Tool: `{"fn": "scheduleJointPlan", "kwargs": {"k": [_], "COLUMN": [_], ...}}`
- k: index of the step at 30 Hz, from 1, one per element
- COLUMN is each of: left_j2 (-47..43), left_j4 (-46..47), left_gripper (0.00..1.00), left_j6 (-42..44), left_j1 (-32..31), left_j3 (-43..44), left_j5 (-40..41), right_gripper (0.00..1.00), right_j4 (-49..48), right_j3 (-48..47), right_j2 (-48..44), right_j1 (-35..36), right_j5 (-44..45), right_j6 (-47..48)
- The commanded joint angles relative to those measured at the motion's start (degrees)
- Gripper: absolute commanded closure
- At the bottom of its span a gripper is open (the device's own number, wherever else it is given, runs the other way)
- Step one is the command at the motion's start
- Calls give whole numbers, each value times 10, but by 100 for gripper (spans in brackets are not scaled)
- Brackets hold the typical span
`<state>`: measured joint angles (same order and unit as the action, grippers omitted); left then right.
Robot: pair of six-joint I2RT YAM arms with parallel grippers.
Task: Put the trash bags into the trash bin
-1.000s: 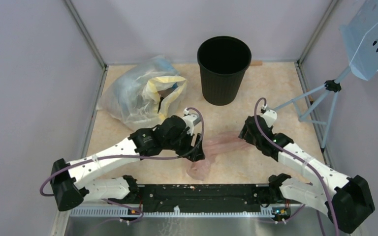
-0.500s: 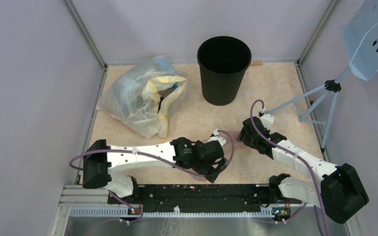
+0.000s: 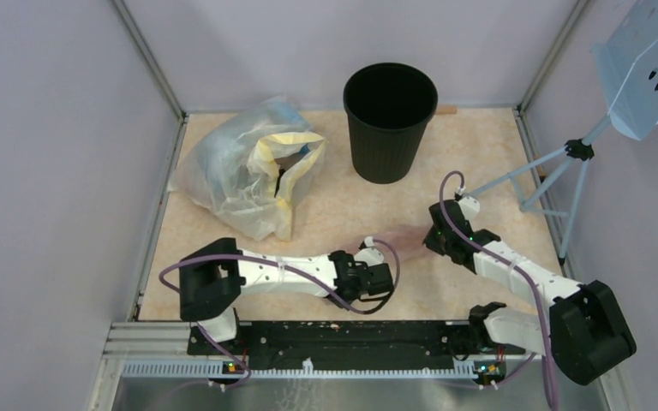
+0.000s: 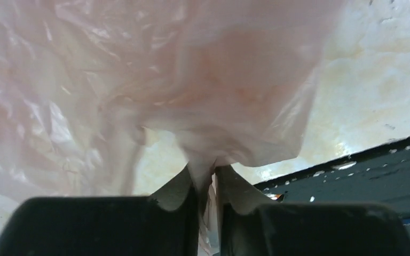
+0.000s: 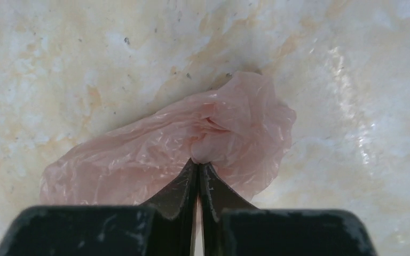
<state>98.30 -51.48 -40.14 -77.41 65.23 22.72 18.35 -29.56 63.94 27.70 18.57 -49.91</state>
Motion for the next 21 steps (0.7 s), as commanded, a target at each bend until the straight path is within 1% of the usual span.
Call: {"fn": "scheduleJointPlan", "kwargs": {"k": [1,2,3,8,12,18,19,21], "left_j2": [-85,-103,-118,-191,-235,-241,-240,-236], "left_j4": [35,35,35,70,91,90,103,141], "left_gripper": [91,97,100,100,100,100,100,100], "left_j6": [29,30,32,47,59,76,91,140], "left_j1": [0,1,5,56,81,103,103,103], "left_j3": [-45,-53,-62,-122,-149,-155,-152,-150], "left_j5": [-5,-6,-9,-66,-93,-119,-138,-230], "right_gripper": [100,100,100,100,100,100,100,100], "right_j4": [-14,-6,2,37,74,132,138,146], "right_j3": [-22,-30,-38,-87,-155,-262,-278,-307], "right_j2": [-4,-10,-16,-54,-63,-58,-57,-52], "right_j1": [-35,-39,-43,-55,-56,-56,-56,-56], "right_j5": [-9,-4,4,34,57,99,107,124], "right_j6": [21,24,27,44,69,93,98,103]}}
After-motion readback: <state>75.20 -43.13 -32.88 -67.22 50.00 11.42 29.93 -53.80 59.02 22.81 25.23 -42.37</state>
